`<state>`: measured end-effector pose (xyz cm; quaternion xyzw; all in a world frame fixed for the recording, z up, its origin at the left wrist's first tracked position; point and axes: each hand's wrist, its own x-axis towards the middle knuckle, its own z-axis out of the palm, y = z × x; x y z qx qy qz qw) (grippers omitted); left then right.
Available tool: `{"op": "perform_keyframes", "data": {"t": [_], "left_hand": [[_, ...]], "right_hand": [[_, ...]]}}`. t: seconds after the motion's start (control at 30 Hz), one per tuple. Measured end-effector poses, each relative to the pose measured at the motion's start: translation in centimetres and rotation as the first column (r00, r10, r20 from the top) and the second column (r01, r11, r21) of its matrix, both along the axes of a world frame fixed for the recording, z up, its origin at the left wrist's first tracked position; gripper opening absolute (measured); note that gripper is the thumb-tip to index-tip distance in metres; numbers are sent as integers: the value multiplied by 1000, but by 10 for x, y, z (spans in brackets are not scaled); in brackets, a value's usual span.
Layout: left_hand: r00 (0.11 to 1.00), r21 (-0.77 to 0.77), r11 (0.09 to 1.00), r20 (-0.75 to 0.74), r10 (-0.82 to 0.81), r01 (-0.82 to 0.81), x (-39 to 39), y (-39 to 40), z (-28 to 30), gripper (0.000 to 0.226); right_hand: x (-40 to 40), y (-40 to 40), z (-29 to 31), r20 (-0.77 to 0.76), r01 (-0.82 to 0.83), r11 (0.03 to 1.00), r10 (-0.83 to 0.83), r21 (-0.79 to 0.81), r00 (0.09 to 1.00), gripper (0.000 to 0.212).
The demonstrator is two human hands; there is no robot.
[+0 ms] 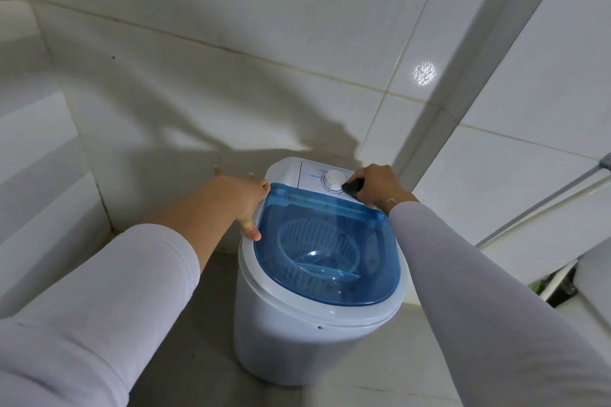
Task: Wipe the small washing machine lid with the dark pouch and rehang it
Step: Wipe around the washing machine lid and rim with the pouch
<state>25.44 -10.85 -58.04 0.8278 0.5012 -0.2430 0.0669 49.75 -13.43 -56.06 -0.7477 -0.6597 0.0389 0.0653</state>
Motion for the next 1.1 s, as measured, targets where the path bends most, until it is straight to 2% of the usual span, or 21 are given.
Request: {"op": "perform_keyframes", "data": {"t": [0.33, 0.43, 0.5, 0.6, 0.67, 0.9, 1.1], "left_hand": [[1000, 23, 1000, 27, 6, -7, -1, -2, -1, 115], [1000, 23, 1000, 24, 15, -16, 0, -6, 2, 113], [999, 25, 999, 26, 24, -25, 1, -7, 1, 113], [999, 23, 999, 42, 35, -36, 0, -8, 0, 111], [997, 15, 999, 60, 43, -44, -2, -7, 0, 111], [994, 7, 999, 97, 44, -45, -4, -5, -4, 111], [994, -6, 998, 93, 63, -63, -3, -5, -2, 112]], "right_hand": [[-10, -13, -8, 13, -101, 995, 101, -9, 995, 27], [-10, -18, -1, -1, -151, 986, 151, -77, 989, 31], [-6, -19, 13, -67, -148, 980, 140, -133, 988, 35], [0, -11, 33, -209, -80, 997, 75, -14, 975, 38], [-1, -1, 37, -234, -38, 997, 52, 65, 971, 35], [-21, 22, 18, -138, -53, 998, 58, 37, 989, 34], [-24, 29, 13, 32, -197, 980, 198, -20, 980, 40]]}}
